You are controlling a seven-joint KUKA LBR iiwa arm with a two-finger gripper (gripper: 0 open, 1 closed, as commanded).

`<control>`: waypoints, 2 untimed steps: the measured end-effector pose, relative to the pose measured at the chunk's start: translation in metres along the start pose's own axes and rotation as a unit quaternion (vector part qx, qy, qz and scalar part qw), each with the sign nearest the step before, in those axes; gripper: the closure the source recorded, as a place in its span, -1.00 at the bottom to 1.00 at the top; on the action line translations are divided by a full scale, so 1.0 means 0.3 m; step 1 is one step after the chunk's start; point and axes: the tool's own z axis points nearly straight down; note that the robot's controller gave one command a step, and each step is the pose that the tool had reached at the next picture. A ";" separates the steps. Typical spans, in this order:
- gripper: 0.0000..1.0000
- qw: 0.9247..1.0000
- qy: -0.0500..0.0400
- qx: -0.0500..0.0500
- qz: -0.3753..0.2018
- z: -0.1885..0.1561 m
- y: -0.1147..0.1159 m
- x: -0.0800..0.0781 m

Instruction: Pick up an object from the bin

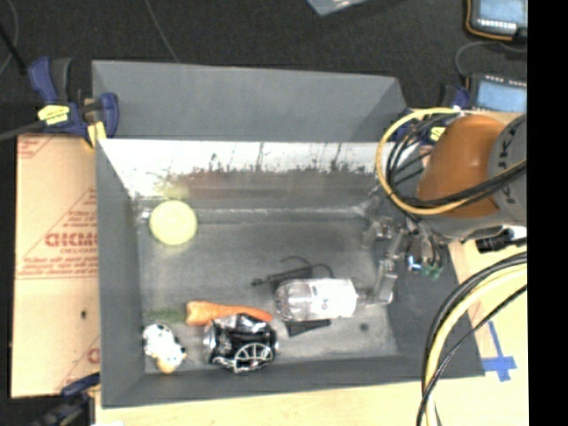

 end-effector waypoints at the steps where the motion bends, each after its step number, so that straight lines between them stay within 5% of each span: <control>1: -1.00 1.000 -0.003 0.002 -0.008 0.072 0.178 0.004; 2: -1.00 1.000 -0.001 -0.001 -0.014 0.115 0.278 0.053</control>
Offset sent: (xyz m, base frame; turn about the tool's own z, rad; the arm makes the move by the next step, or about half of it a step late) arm -0.0002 0.0900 -0.0381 -0.0177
